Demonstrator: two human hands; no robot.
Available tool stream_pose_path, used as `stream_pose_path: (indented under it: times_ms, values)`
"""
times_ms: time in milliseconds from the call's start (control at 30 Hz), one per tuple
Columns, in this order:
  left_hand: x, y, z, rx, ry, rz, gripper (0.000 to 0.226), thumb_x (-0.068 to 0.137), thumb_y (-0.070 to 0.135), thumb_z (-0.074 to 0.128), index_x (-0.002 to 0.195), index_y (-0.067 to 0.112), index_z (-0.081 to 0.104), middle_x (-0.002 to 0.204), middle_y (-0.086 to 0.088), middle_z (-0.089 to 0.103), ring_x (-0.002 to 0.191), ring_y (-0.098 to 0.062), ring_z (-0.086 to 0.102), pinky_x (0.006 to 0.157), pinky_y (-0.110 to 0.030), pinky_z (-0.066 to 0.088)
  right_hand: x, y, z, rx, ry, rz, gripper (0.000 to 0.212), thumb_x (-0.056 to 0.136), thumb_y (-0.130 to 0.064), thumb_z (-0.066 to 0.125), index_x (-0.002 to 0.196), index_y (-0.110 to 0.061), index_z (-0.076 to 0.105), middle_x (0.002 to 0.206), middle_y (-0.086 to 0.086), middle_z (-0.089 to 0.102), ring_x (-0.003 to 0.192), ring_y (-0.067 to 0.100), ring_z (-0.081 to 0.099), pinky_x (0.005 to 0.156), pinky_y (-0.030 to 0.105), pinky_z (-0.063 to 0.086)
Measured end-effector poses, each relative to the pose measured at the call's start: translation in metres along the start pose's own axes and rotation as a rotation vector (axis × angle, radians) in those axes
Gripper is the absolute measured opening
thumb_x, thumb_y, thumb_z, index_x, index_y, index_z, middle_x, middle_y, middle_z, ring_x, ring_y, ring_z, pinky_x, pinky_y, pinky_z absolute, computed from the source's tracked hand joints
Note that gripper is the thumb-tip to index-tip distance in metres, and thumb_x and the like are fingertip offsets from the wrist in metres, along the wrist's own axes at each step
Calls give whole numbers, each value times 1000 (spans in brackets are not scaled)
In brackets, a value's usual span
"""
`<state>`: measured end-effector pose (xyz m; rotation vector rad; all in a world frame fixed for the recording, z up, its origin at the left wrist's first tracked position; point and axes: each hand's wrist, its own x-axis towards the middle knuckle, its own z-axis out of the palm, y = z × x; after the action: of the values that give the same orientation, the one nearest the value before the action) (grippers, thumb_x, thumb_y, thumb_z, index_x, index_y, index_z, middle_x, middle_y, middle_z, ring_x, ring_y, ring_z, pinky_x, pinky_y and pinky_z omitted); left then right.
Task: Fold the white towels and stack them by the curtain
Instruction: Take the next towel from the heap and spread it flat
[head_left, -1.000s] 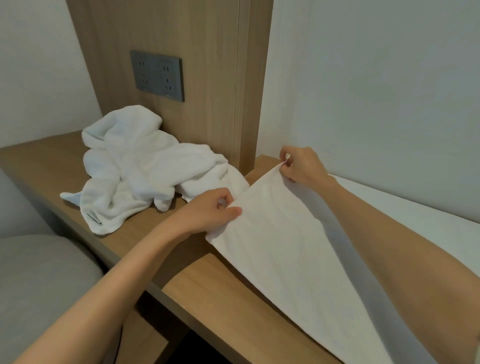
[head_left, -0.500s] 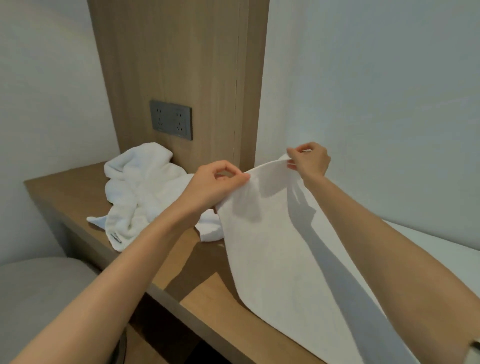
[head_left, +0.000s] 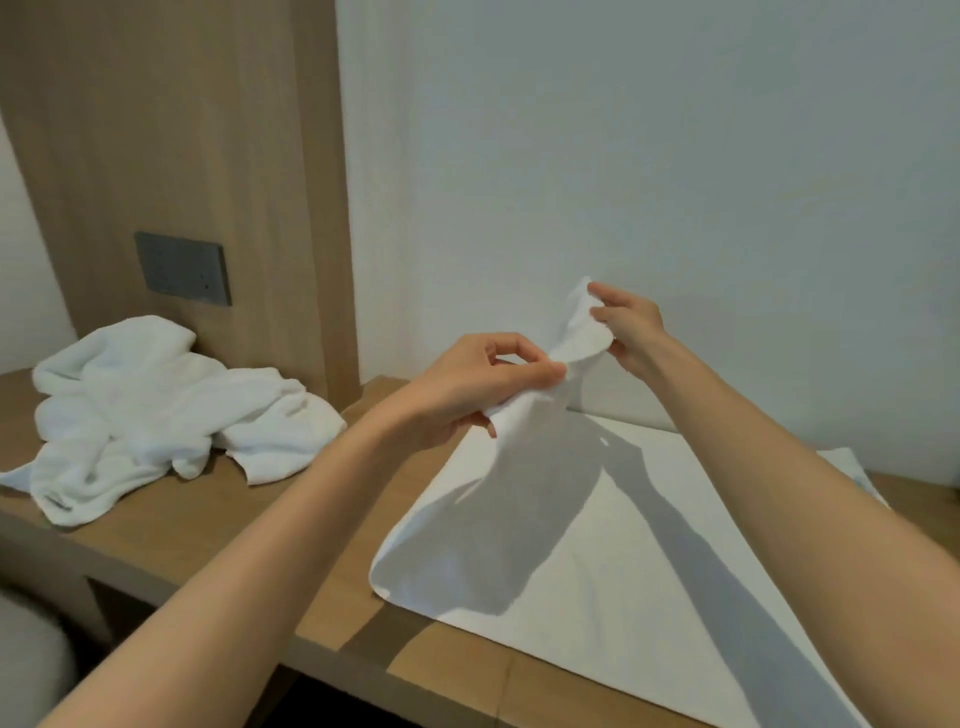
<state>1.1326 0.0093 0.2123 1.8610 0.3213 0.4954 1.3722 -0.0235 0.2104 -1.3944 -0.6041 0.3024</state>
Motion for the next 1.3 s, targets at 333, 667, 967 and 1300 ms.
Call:
stream_pose_path:
  times_ms: [333, 667, 967, 1300]
  values:
    - [21, 29, 134, -49, -198, 87, 11, 83, 27, 71, 76, 20, 67, 72, -6, 56, 50, -9, 48, 39, -15, 39, -28, -20, -155, -46, 83, 50, 44, 96, 8, 40, 137, -4, 48, 138, 11, 50, 123, 24, 51, 96, 28, 43]
    - [33, 19, 243, -54, -369, 33, 13, 84, 24, 71, 75, 17, 64, 60, 7, 54, 47, -4, 49, 40, -14, 41, -39, 21, -260, -135, 185, 147, 43, 97, 7, 39, 138, -3, 46, 139, 13, 50, 122, 26, 51, 91, 27, 42]
    - [38, 4, 307, 42, -481, -57, 14, 88, 23, 66, 92, 10, 62, 68, 4, 50, 58, -13, 51, 48, -16, 52, -44, 67, -314, -269, 211, 261, 41, 94, 13, 39, 133, 5, 49, 135, 20, 51, 122, 34, 51, 100, 35, 42]
    - [34, -18, 338, 94, -684, -160, 19, 86, 27, 70, 95, 11, 65, 73, 3, 60, 43, -8, 60, 55, -15, 52, -59, 105, -347, -537, 107, 332, 32, 95, -5, 53, 127, -2, 56, 121, 10, 62, 93, 15, 59, 74, 21, 45]
